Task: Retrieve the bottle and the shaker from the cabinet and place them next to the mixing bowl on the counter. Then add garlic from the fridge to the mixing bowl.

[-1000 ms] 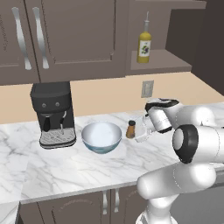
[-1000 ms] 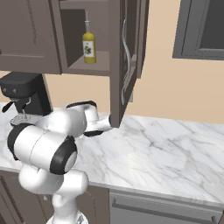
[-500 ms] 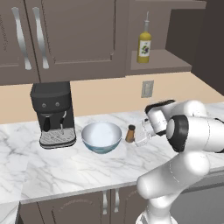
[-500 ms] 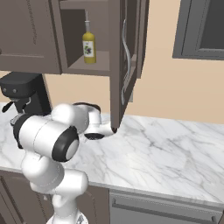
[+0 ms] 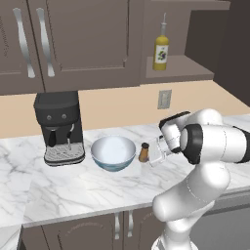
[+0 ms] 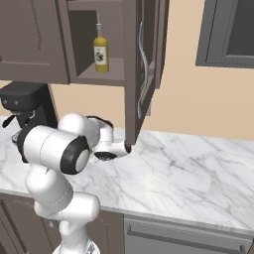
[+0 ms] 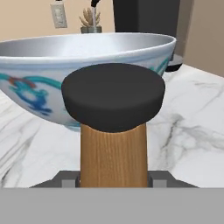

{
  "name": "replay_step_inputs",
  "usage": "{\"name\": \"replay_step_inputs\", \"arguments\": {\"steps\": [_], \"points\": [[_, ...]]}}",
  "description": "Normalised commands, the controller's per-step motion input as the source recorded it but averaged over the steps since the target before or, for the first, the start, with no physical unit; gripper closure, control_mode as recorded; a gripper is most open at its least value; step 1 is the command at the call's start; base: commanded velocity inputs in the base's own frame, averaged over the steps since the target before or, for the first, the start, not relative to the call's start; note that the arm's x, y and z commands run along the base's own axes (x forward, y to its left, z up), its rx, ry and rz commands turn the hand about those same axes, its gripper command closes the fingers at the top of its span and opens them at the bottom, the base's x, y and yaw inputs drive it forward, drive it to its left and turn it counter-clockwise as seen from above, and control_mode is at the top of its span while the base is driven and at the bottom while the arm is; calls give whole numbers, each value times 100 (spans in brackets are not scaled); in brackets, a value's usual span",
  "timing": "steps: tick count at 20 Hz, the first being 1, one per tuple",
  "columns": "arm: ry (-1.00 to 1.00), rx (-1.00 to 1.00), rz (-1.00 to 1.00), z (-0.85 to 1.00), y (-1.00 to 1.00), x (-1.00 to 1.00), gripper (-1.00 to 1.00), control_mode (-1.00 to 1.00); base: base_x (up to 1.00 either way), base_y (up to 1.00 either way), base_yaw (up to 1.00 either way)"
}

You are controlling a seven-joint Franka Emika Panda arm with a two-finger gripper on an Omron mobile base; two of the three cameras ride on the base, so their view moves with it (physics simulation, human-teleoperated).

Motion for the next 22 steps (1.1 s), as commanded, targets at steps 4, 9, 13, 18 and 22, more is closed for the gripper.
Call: {"name": "replay_step_inputs", "arguments": {"steps": [4, 9, 13, 18, 22], "points": [[0, -10, 0, -17, 5, 0, 100, -100, 0, 0, 0], [0, -3, 0, -28, 0, 0, 100, -100, 0, 0, 0], [0, 0, 0, -44, 0, 1, 100, -100, 0, 0, 0], [0, 0, 0, -16, 0, 0, 100, -100, 0, 0, 0], [0, 0, 0, 0, 0, 0, -100, -100, 0, 0, 0]]}}
